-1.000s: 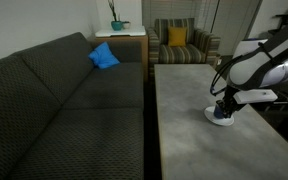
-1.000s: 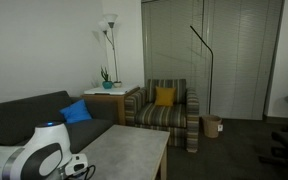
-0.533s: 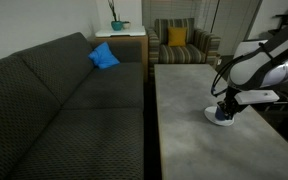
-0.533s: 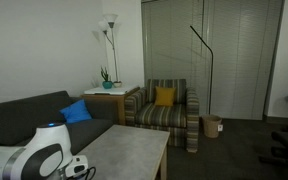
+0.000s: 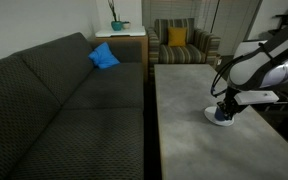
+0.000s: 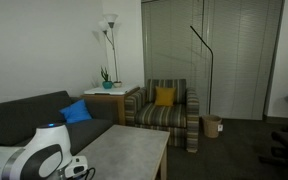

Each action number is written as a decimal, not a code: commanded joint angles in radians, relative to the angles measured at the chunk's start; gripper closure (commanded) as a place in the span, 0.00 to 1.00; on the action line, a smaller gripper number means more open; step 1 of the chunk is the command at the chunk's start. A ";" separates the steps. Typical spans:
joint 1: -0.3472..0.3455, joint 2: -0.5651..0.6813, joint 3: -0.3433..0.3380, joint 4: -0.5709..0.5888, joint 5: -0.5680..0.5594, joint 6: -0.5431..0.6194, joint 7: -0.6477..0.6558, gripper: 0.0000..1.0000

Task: Put the cup on the plate

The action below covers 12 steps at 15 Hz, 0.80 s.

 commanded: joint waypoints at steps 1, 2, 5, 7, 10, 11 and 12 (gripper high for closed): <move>-0.026 0.000 0.029 -0.009 0.025 0.021 -0.033 0.97; -0.027 0.000 0.031 -0.012 0.029 0.020 -0.031 0.97; -0.028 0.000 0.028 -0.022 0.042 0.022 -0.020 0.97; -0.029 0.000 0.026 -0.030 0.050 0.026 -0.014 0.97; -0.029 0.000 0.026 -0.035 0.063 0.037 -0.009 0.97; -0.028 0.000 0.026 -0.035 0.066 0.037 -0.008 0.97; -0.027 0.000 0.026 -0.035 0.068 0.035 -0.008 0.90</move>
